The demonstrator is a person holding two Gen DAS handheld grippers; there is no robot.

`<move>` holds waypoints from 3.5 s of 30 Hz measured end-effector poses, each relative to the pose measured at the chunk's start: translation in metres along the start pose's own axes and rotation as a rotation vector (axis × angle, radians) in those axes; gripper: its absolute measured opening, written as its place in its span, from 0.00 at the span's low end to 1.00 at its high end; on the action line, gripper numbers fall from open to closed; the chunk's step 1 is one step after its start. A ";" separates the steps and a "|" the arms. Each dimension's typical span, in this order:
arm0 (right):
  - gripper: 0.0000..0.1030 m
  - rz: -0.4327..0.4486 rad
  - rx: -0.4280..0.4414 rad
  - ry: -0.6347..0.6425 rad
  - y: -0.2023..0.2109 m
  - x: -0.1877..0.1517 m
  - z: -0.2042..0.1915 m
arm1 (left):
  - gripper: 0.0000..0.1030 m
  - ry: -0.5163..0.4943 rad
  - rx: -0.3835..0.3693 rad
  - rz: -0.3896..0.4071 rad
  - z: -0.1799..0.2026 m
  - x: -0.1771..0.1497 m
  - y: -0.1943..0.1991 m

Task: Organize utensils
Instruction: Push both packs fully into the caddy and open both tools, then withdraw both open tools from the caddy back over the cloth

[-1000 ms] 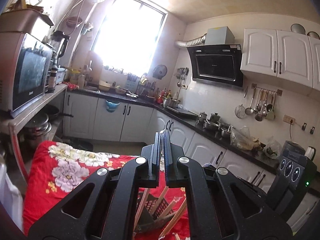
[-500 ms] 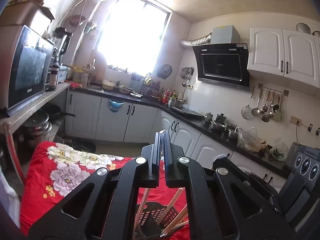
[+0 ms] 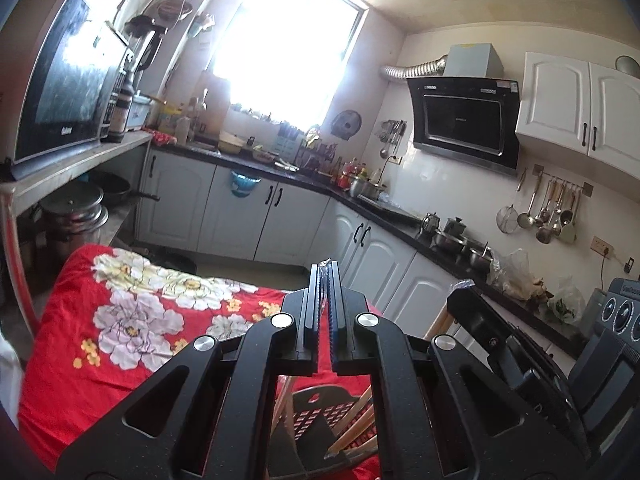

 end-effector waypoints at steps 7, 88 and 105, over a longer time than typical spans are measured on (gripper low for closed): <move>0.06 -0.022 -0.009 -0.007 -0.013 -0.018 0.004 | 0.01 -0.017 0.032 -0.022 -0.009 -0.018 -0.009; 0.68 -0.257 -0.108 -0.078 0.083 -0.122 0.014 | 0.84 0.086 0.164 -0.153 -0.043 -0.122 0.082; 0.74 -0.326 -0.091 -0.089 0.105 -0.149 0.007 | 0.90 0.077 0.187 -0.218 -0.046 -0.159 0.098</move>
Point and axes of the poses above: each gripper's, at about its wrist camera, not at the fingertips, and y roughly against the way its jaws point, z to its right, x to its top, the point moved 7 cm from there along -y, roughly the way its jaws point, and after that the axes turned 1 degree about x, right-handed, at the moved point
